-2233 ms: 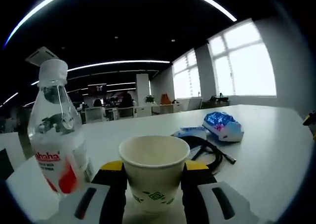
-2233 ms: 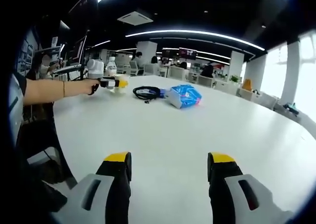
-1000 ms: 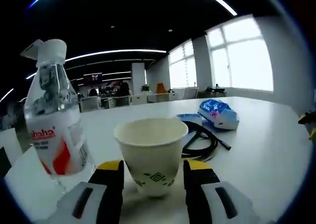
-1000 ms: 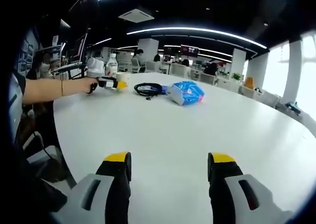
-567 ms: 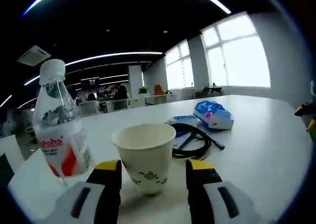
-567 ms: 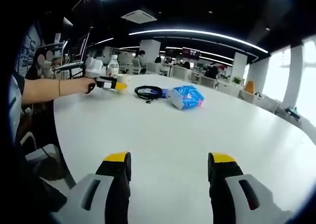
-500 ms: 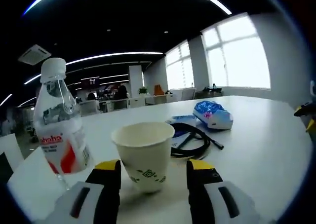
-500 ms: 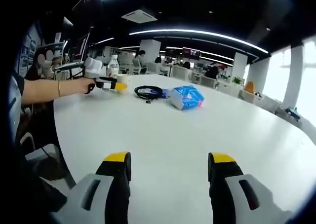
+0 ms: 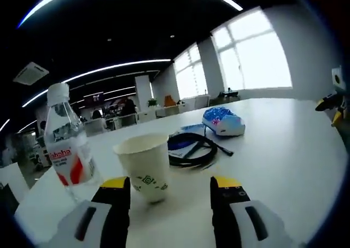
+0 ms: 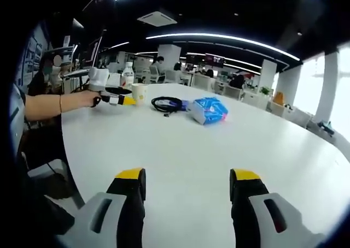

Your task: Arrange the tabletop items into an orderly group along one side of the table until the central work area is clear of visible clutter.

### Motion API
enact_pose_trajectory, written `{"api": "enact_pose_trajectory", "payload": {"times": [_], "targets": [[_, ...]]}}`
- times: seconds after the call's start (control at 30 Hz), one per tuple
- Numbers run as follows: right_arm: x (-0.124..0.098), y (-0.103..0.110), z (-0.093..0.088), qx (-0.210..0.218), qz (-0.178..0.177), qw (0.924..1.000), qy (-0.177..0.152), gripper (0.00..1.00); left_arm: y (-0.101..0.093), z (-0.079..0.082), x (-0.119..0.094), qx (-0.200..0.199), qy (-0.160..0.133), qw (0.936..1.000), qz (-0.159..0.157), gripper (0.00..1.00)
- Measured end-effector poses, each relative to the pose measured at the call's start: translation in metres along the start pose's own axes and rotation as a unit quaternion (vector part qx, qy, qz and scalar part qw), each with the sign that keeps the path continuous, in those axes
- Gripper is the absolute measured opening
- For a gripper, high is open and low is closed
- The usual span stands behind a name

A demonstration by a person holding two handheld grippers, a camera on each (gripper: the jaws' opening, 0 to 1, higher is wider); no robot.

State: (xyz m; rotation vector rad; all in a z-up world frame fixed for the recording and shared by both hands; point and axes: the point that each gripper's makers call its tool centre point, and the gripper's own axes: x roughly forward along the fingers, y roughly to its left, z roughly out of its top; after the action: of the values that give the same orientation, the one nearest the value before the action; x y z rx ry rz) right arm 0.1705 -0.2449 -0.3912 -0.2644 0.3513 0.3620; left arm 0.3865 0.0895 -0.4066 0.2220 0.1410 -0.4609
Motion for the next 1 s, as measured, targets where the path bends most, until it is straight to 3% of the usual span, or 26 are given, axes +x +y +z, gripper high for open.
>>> {"api": "enact_pose_trajectory", "payload": {"times": [0.23, 0.53, 1.0], "targets": [[0.000, 0.001, 0.002, -0.002, 0.003, 1.0000, -0.002, 0.59, -0.011, 0.009, -0.003, 0.010, -0.009, 0.9998, -0.014, 0.59], [-0.001, 0.001, 0.015, -0.023, 0.011, 0.9997, -0.006, 0.59, -0.008, -0.002, -0.017, 0.001, -0.001, 1.0000, 0.000, 0.59], [0.004, 0.001, 0.039, -0.049, 0.031, 0.9982, -0.015, 0.56, -0.010, -0.001, -0.024, 0.006, -0.004, 0.9999, 0.010, 0.58]]}}
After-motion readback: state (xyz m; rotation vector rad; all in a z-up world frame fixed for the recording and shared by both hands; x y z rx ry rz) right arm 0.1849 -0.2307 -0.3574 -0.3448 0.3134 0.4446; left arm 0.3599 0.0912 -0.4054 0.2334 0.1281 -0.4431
